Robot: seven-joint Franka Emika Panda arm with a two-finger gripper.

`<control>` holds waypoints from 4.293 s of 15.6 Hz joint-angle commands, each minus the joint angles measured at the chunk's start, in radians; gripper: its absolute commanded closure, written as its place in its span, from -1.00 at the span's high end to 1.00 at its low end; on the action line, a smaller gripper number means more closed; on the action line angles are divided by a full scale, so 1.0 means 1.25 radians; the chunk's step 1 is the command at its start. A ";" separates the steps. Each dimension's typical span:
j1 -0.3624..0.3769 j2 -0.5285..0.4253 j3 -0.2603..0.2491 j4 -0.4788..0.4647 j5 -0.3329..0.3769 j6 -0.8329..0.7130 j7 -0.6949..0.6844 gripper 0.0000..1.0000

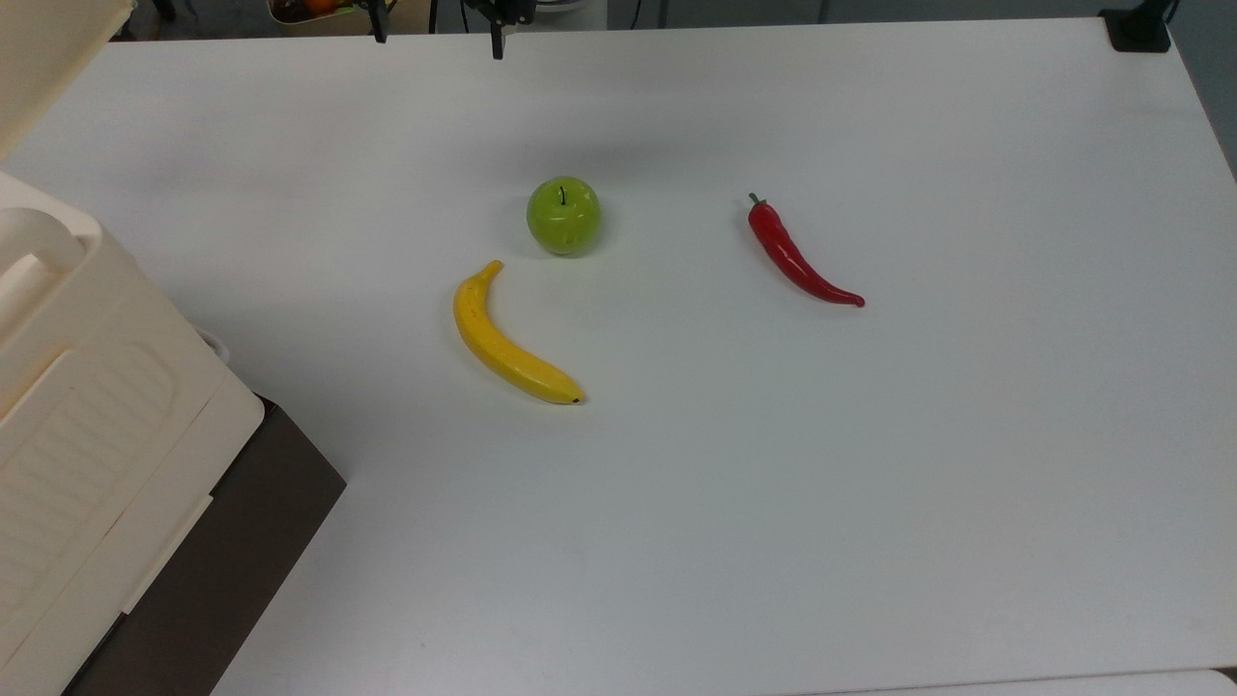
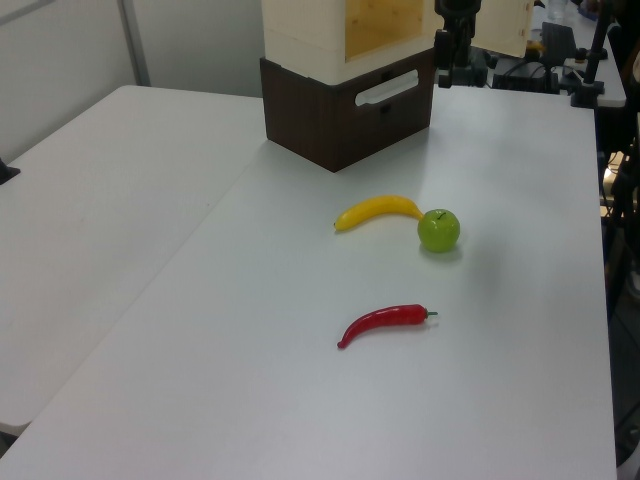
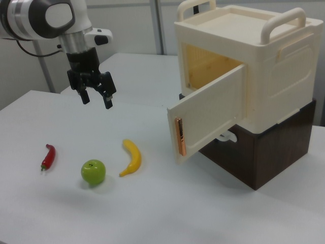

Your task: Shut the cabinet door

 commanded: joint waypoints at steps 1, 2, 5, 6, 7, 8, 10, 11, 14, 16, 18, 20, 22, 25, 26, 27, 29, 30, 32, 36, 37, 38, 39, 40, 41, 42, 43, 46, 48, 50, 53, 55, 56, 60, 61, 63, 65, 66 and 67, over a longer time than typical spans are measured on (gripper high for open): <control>0.001 -0.013 -0.018 -0.004 -0.003 0.010 -0.018 1.00; -0.001 -0.012 -0.018 -0.004 -0.002 0.011 -0.019 1.00; -0.005 -0.012 -0.018 -0.004 -0.003 0.011 -0.017 1.00; -0.008 -0.012 -0.019 -0.004 -0.003 0.010 -0.017 1.00; -0.012 -0.012 -0.018 -0.003 -0.003 0.010 -0.017 1.00; -0.015 -0.013 -0.018 -0.003 -0.002 0.009 -0.017 1.00; -0.015 -0.018 -0.018 -0.002 -0.002 0.004 -0.017 1.00; -0.015 -0.026 -0.018 0.004 -0.002 0.002 -0.017 1.00; -0.017 -0.037 -0.028 0.009 -0.002 0.002 -0.017 0.54; -0.017 -0.038 -0.040 0.009 -0.004 0.004 -0.017 -0.11; -0.033 -0.037 -0.041 0.009 -0.004 0.010 -0.017 -0.70; -0.042 -0.037 -0.041 0.009 -0.004 0.012 -0.017 -0.97; -0.046 -0.038 -0.045 0.019 -0.004 0.010 -0.017 -0.98; -0.052 -0.039 -0.088 0.057 -0.002 0.002 -0.016 -0.98; -0.052 -0.039 -0.104 0.068 -0.002 0.002 -0.016 -0.98; -0.052 -0.039 -0.117 0.078 -0.002 0.002 -0.016 -0.98; -0.053 -0.039 -0.147 0.087 -0.003 0.007 -0.019 -0.98; -0.058 -0.039 -0.164 0.098 0.001 0.010 -0.019 -0.98; -0.070 -0.037 -0.185 0.126 0.002 0.012 -0.017 -0.98; -0.141 -0.036 -0.185 0.163 0.001 0.017 -0.019 -0.98; -0.163 -0.033 -0.185 0.173 0.001 0.032 -0.019 -0.98; -0.185 -0.031 -0.185 0.174 0.001 0.056 -0.021 -0.98; -0.207 -0.028 -0.185 0.174 0.002 0.079 -0.028 -0.98; -0.228 -0.026 -0.185 0.173 0.002 0.097 -0.036 -0.98; -0.248 -0.023 -0.185 0.170 0.005 0.107 -0.042 -0.98; -0.269 -0.021 -0.185 0.168 0.007 0.113 -0.058 -0.98; -0.280 -0.017 -0.186 0.167 0.008 0.121 -0.076 -0.97; -0.302 -0.002 -0.192 0.154 0.029 0.129 -0.101 -0.97; -0.305 0.005 -0.192 0.154 0.060 0.130 -0.113 -0.97; -0.302 0.015 -0.192 0.154 0.084 0.130 -0.113 -0.97; -0.294 0.025 -0.185 0.154 0.130 0.150 -0.101 -0.97; -0.287 0.028 -0.179 0.154 0.172 0.190 -0.085 -0.97; -0.274 0.034 -0.179 0.154 0.182 0.212 -0.070 -0.97; -0.224 0.077 -0.179 0.154 0.185 0.310 -0.010 -0.97; -0.209 0.092 -0.179 0.154 0.184 0.342 0.006 -0.97; -0.188 0.119 -0.179 0.154 0.181 0.399 0.034 -0.97; -0.178 0.142 -0.179 0.154 0.180 0.470 0.085 -0.97; -0.177 0.148 -0.179 0.154 0.178 0.510 0.114 -0.97; -0.177 0.150 -0.179 0.153 0.175 0.540 0.136 -0.97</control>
